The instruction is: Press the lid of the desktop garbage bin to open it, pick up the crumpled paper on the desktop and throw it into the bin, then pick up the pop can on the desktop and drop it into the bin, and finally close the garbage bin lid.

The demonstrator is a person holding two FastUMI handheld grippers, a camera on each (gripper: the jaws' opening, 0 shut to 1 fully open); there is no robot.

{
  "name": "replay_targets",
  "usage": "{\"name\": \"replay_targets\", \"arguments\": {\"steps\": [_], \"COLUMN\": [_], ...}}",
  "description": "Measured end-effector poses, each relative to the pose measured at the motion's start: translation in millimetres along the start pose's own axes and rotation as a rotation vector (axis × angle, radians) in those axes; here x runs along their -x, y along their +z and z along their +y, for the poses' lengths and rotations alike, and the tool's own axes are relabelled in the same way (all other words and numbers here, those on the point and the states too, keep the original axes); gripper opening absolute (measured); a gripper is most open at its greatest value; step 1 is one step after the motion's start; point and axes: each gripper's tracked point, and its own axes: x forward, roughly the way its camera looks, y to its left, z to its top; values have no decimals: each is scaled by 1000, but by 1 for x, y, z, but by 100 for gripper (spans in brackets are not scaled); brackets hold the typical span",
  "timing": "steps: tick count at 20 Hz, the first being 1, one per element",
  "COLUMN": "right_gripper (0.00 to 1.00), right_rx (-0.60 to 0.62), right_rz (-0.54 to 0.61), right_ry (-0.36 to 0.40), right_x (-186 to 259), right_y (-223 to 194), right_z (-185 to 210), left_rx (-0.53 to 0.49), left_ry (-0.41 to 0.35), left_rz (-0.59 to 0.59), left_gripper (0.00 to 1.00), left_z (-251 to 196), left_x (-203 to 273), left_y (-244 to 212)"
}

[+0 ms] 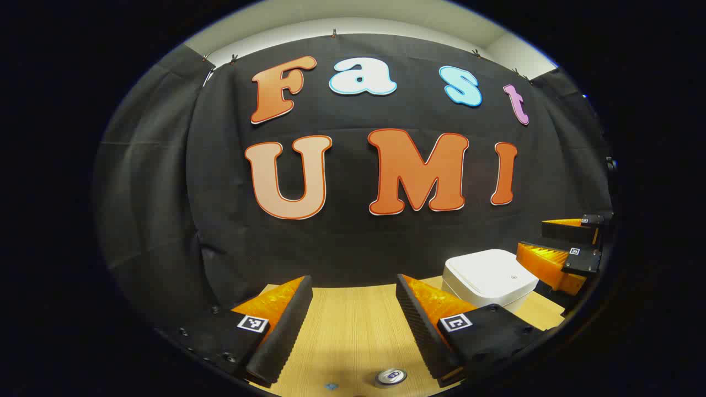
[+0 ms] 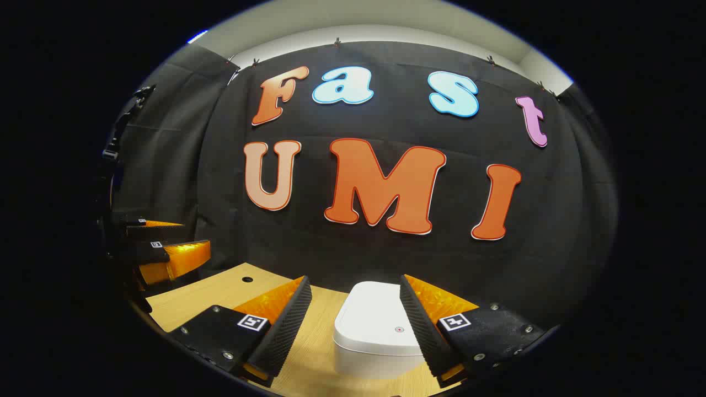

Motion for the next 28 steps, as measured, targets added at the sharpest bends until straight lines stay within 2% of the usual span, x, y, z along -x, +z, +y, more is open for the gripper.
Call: {"name": "replay_targets", "arguments": {"steps": [15,20,28], "right_gripper": [97,97,97], "right_rx": [33,35,39], "right_rz": [-24,-11,3], "right_ry": [1,-15,-38], "right_x": [4,4,-1], "right_y": [7,3,-3], "right_z": [0,-7,-22], "left_rx": [28,-6,0], "left_ry": [16,32,40], "left_rz": [8,8,26], "left_gripper": [97,97,97], "left_z": [11,18,20], "left_x": [2,4,4], "left_y": [2,-1,-8]}}
